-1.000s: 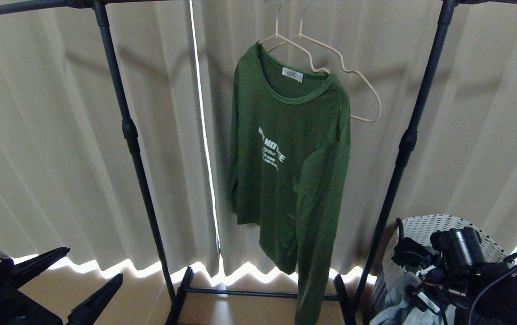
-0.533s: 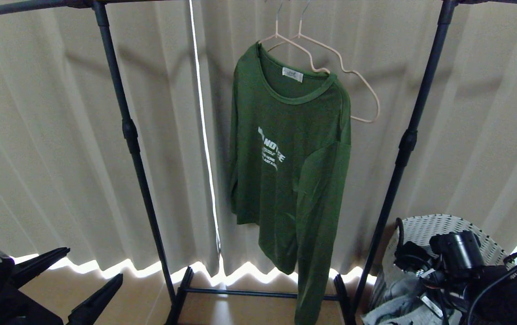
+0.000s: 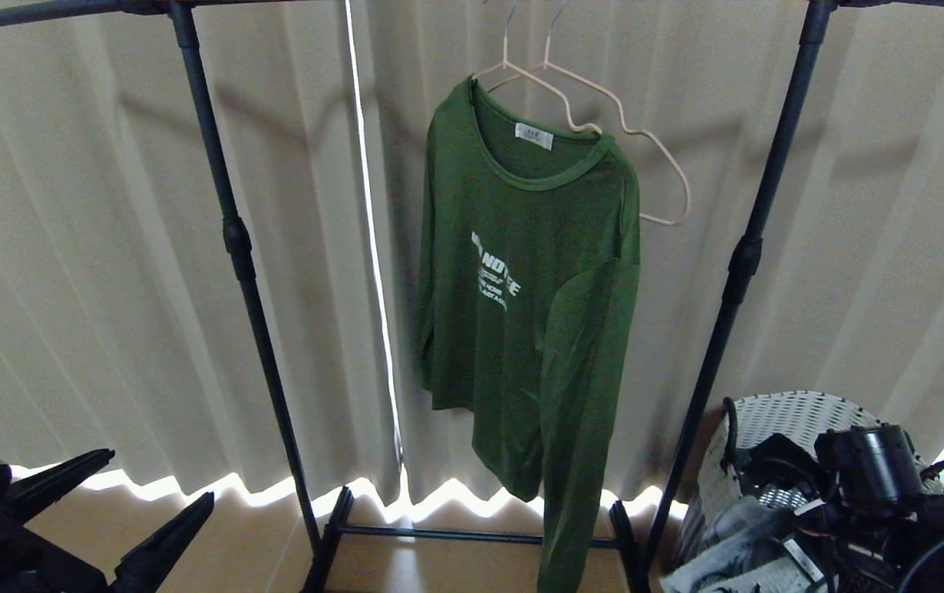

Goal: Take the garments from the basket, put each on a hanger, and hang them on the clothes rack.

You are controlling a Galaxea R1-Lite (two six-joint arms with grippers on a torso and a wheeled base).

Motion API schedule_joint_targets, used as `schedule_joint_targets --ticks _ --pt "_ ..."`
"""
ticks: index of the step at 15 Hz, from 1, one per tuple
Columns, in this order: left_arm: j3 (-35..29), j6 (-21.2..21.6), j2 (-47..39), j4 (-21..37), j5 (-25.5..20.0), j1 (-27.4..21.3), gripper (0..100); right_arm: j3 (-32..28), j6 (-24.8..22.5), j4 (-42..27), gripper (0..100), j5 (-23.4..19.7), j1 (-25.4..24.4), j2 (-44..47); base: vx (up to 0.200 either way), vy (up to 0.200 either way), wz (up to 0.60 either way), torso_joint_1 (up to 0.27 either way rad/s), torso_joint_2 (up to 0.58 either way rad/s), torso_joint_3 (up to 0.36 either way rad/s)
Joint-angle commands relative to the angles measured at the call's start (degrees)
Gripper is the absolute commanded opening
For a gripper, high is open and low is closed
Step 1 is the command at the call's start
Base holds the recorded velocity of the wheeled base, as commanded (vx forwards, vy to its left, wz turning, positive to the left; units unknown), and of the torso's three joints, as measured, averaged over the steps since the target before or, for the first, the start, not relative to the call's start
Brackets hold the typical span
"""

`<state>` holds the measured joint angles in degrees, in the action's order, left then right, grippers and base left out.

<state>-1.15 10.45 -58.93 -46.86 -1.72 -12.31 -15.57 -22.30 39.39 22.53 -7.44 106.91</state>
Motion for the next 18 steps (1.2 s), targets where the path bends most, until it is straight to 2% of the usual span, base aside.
schedule_joint_targets --ticks 1,4,6,12,16,18 --pt "-0.3 -0.6 1.2 -0.1 0.0 1.2 100 1.3 1.6 -0.1 0 0.0 -1.0 -11.6 0.0 0.0 0.0 0.0 0.0 0.0" --pt "-0.6 -0.3 1.3 -0.1 0.0 1.2 100 0.3 1.6 0.1 0 -4.1 -1.4 -19.0 0.0 0.0 0.0 0.0 0.0 0.0" --pt "-0.6 -0.4 1.2 -0.1 0.0 1.2 100 0.2 1.6 0.2 0 -4.7 -2.2 -20.3 0.0 0.0 0.0 0.0 0.0 0.0" --pt "-3.1 -0.3 0.5 0.0 0.0 1.2 100 -0.3 1.6 6.1 0 -6.4 -2.5 -19.1 -0.2 0.0 0.0 -0.002 0.0 0.0" --pt "-4.2 -0.3 -1.1 0.0 -0.1 1.0 100 -1.6 1.6 6.1 0 -6.5 -5.5 -19.2 0.0 0.0 0.0 0.0 0.0 0.0" --pt "-7.4 -0.6 -3.4 0.0 -0.9 0.9 100 -3.4 1.8 6.1 0 -6.7 -7.6 -19.0 0.0 0.0 0.0 0.0 0.0 0.0"
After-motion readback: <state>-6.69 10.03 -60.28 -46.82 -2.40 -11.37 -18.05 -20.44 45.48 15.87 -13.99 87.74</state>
